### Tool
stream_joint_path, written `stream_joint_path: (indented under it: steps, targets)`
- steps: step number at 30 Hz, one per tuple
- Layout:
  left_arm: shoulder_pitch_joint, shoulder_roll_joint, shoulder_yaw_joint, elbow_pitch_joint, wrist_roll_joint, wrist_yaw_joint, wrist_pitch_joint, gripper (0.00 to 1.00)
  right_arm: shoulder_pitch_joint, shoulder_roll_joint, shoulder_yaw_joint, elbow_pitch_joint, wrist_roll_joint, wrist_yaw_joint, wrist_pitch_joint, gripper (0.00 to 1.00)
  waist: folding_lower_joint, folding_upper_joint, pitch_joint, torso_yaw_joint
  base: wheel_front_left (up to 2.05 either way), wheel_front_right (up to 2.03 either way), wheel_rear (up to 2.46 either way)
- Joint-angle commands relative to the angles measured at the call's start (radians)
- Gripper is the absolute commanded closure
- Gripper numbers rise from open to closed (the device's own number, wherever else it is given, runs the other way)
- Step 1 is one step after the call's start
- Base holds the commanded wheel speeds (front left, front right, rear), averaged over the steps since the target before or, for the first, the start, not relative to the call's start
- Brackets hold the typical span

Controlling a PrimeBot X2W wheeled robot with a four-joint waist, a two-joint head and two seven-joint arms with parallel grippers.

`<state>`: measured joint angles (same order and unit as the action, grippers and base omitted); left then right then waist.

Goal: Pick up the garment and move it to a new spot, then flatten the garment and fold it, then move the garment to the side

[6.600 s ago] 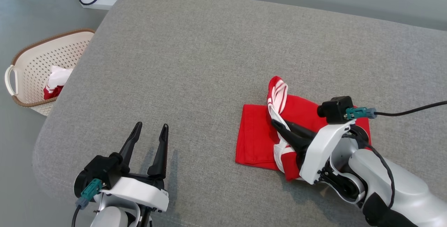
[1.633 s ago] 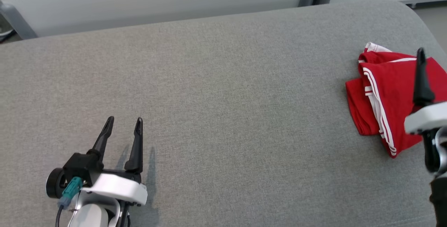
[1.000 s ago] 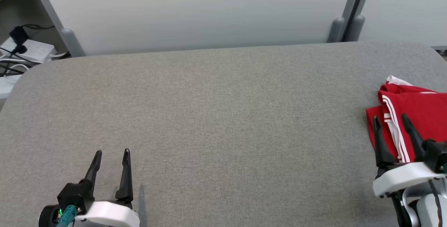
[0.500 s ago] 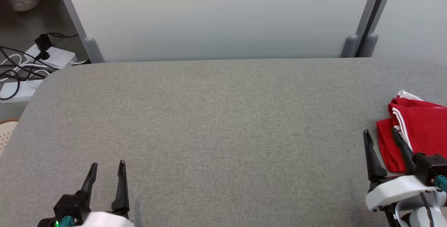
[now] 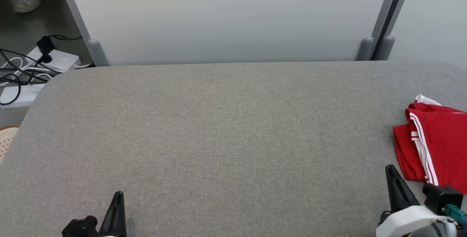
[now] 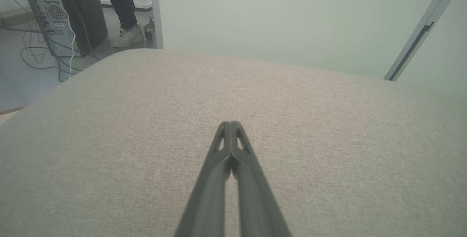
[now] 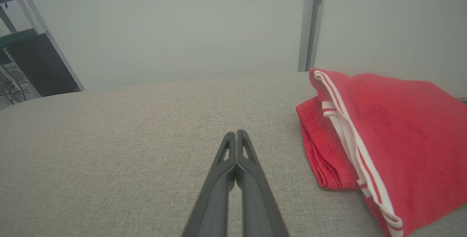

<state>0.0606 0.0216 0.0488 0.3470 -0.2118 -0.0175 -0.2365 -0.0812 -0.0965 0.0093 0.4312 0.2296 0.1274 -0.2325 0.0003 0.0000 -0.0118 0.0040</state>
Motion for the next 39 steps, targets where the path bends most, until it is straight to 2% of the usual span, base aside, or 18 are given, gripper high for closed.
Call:
stream_joint_path:
  steps: [1,6,39]
  targets:
    - [-0.033,0.014,0.008,-0.027,-0.035,-0.006,0.007,1.0,-0.035,-0.012,-0.007,-0.032,0.033,0.0,0.01,1.0,0.002,0.0,-0.001,0.0,0.0,0.0,0.0]
    - [-0.037,0.014,0.008,-0.031,-0.093,-0.011,0.02,1.0,-0.034,-0.01,-0.011,-0.04,0.09,0.0,0.023,1.0,-0.0001,0.0,0.002,0.0,0.0,0.0,0.0]
    - [-0.073,0.018,0.023,-0.053,-0.463,-0.04,0.111,1.0,-0.031,0.006,-0.042,-0.082,0.455,0.001,0.113,1.0,-0.0003,0.0,0.006,-0.001,0.0,0.0,0.0]
